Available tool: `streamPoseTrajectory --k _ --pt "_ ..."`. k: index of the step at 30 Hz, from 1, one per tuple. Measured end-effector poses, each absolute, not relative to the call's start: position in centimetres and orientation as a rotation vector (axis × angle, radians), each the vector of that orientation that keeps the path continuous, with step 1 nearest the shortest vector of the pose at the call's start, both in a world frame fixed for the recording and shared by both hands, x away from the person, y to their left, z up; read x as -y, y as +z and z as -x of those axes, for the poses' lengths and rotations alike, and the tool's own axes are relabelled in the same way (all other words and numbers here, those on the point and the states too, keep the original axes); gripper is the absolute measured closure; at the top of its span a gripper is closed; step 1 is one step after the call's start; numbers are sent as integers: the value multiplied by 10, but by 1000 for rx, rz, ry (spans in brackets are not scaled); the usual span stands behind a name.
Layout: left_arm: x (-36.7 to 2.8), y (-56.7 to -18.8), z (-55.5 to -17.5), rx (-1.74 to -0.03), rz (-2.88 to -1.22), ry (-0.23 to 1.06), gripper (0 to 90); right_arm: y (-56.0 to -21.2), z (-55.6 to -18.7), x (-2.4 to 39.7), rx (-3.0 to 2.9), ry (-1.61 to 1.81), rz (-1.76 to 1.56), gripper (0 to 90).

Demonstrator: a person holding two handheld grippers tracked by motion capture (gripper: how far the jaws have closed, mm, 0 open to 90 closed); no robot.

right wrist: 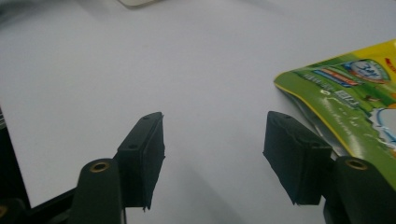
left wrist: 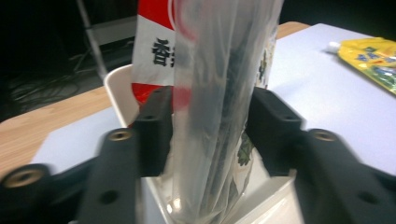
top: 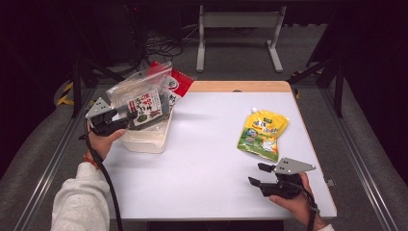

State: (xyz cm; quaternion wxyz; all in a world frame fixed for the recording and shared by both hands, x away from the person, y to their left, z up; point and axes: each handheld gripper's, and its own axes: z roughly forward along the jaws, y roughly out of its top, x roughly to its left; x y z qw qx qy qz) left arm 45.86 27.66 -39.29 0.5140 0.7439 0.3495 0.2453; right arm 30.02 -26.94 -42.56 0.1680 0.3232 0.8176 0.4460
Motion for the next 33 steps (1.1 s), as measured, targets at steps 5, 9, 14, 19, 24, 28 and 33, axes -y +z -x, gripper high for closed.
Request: streamPoseTrajectory --k 5,9,14,19,24,28,33 --pt "-280 -389 -447 -905 -1719 608 297 -420 -306 277 -2300 1251 -923 381" --pt "-280 -386 -425 -892 -1739 646 216 -413 -313 289 -2253 1252 -955 386" --pt "-278 -387 -396 -888 -1727 650 171 -412 -323 308 -2197 1237 -1024 382" --pt "-270 -390 -362 -843 -1781 664 150 -414 -337 327 -2129 1194 -1133 368" --pt "-254 -400 -329 -800 -1839 625 130 -420 -356 340 -2090 1171 -1244 352" --pt "-239 -414 -307 -747 -1915 576 125 -429 -374 341 -2103 1150 -1292 350" --pt "-227 -438 -303 -750 -2007 498 126 -442 -398 337 -2117 1117 -1352 328"
